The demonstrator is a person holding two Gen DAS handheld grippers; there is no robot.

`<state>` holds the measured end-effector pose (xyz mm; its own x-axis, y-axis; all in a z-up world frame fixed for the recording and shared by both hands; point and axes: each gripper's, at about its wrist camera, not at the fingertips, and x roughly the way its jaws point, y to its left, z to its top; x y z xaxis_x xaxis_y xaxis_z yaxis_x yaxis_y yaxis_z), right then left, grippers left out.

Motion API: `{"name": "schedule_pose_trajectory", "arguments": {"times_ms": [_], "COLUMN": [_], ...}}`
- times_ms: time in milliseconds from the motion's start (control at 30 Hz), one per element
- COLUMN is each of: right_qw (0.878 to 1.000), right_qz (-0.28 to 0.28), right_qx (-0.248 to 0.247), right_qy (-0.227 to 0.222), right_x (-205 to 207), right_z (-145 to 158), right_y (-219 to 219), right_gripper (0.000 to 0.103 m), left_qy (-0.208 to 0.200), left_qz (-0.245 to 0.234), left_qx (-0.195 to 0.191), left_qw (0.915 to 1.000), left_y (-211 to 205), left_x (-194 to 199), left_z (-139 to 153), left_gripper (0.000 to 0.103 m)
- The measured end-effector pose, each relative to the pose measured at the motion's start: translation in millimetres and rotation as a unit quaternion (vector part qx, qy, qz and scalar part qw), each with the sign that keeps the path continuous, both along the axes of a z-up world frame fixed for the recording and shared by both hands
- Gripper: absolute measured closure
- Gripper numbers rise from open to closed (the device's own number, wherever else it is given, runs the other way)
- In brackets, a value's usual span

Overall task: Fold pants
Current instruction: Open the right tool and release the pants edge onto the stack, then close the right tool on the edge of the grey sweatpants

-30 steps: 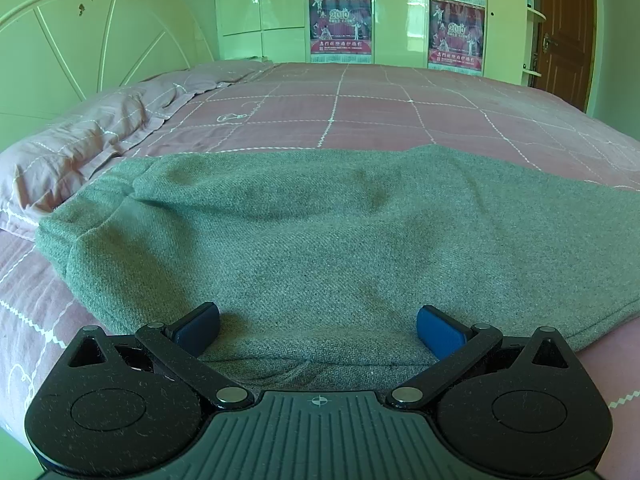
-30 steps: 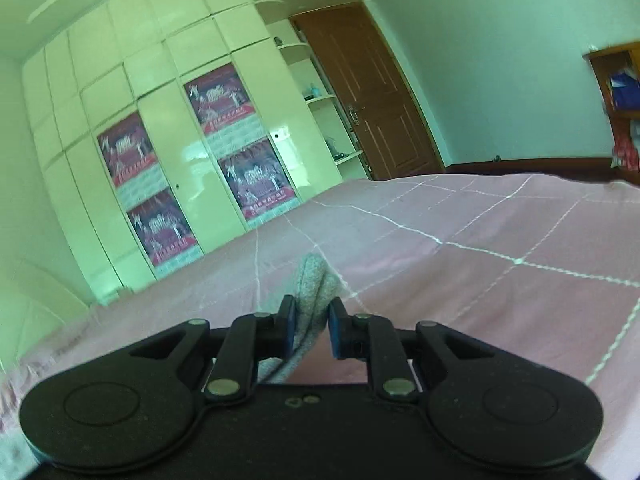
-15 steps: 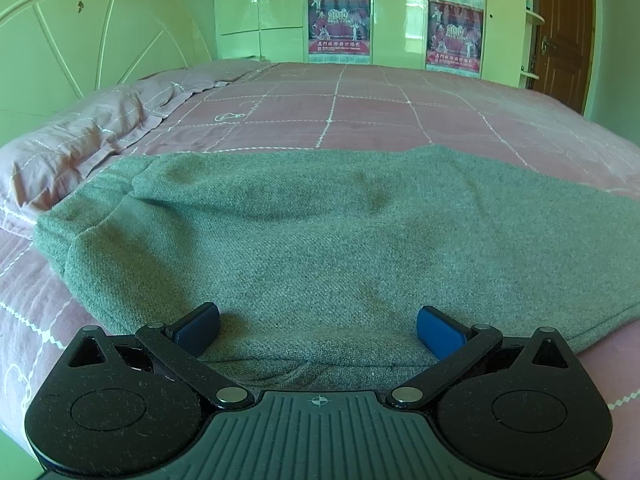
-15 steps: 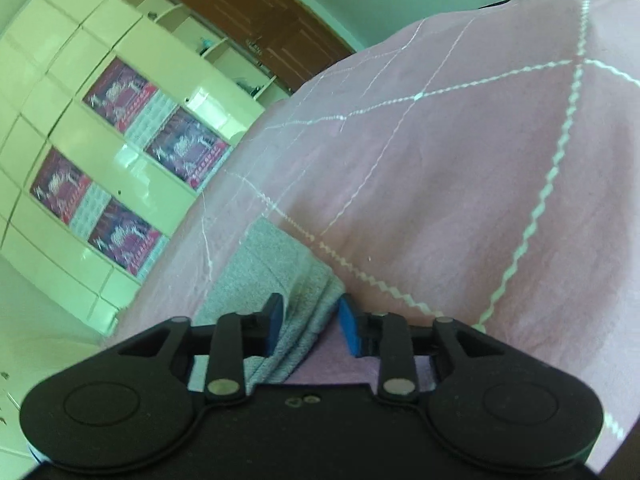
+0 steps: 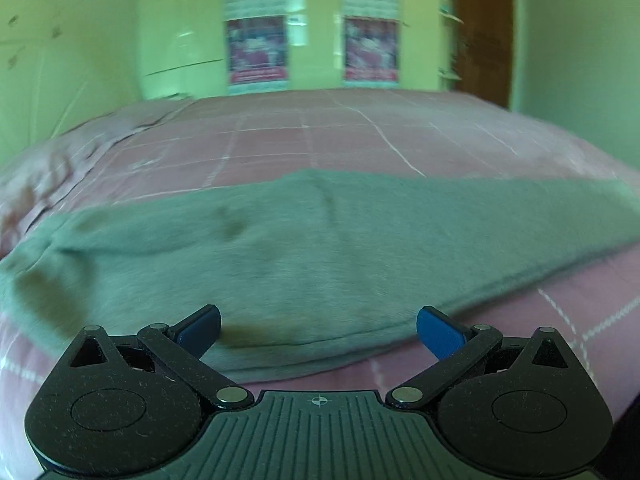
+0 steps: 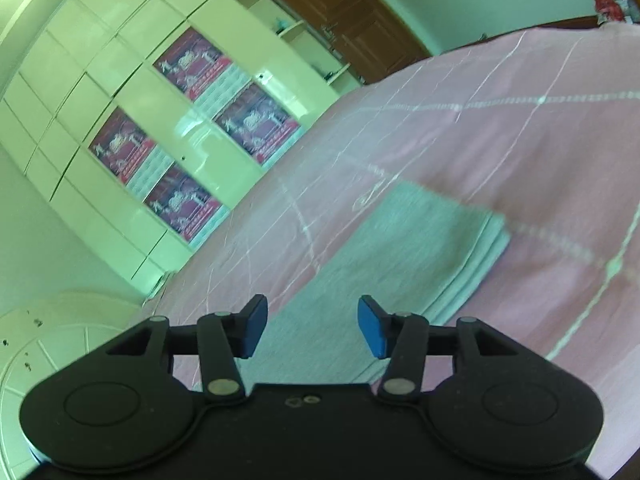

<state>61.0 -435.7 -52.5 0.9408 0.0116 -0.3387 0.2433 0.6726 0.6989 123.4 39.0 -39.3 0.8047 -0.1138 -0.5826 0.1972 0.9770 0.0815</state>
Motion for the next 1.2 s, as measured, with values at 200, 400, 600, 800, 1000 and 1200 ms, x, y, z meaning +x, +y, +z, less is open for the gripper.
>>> {"name": "schedule_pose_trajectory", "arguments": {"times_ms": [200, 400, 600, 800, 1000, 1200], "right_qw": [1.0, 0.997, 0.991, 0.985, 0.985, 0.987], "right_qz": [-0.015, -0.062, -0.1, -0.141, -0.123, -0.11], "right_qx": [0.014, 0.043, 0.088, 0.097, 0.12, 0.12], "right_qy": [0.02, 0.012, 0.008, -0.015, -0.006, -0.007], "right_x": [-8, -18, -23, -24, -11, -4], "right_z": [-8, -16, -34, -38, -49, -55], "right_y": [1, -25, -46, -64, -76, -80], "right_gripper": [0.06, 0.059, 0.062, 0.06, 0.061, 0.064], "left_qy": [0.033, -0.022, 0.011, 0.021, 0.077, 0.083], "left_qz": [0.03, 0.008, 0.044, -0.006, -0.011, -0.018], "left_qx": [0.018, -0.052, -0.054, -0.166, -0.171, -0.154], "left_qw": [0.9989, 0.9983, 0.9975, 0.986, 0.9821, 0.9844], "left_y": [-3, -10, -23, -88, -171, -216], "left_x": [17, -11, 7, 27, 56, 58], "left_z": [-12, 7, -1, 17, -3, -8], "left_gripper": [0.0, 0.0, 0.0, 0.0, 0.0, 0.0]}}
